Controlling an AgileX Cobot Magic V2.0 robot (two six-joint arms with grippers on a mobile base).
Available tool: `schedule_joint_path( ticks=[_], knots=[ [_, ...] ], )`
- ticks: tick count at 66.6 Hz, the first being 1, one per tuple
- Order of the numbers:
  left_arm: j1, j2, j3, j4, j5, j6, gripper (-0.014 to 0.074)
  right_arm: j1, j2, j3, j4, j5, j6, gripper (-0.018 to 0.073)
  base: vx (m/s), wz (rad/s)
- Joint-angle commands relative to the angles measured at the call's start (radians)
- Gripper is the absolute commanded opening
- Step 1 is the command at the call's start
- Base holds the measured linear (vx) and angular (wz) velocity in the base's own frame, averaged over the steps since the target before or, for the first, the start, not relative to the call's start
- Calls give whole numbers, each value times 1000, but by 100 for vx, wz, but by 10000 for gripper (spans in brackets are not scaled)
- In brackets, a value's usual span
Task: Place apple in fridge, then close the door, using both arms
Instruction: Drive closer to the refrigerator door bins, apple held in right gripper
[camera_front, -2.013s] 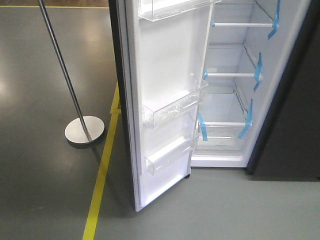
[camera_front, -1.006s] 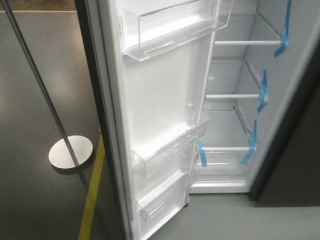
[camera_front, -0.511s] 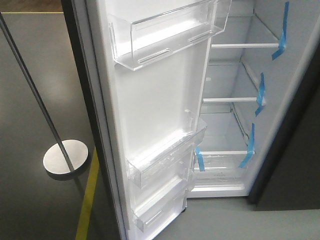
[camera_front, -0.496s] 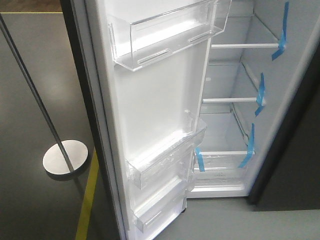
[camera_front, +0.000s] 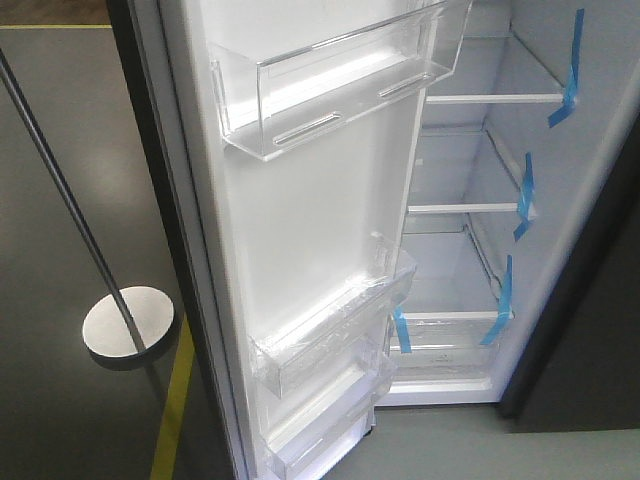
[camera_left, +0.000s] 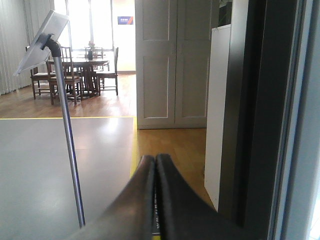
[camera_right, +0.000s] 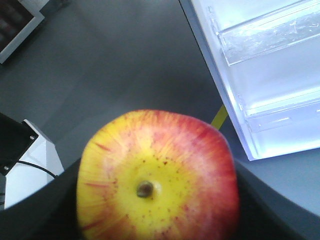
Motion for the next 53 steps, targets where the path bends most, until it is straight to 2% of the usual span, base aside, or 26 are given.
schedule_joint_path(
  ticks=[1,53],
  knots=[
    [2,-13,13,-8,-66,0,-6,-2,8,-26,65,-19,-8,272,6,-1],
    [2,-13,13,-8,-66,0,-6,-2,8,-26,65,-19,-8,272,7,1]
  ],
)
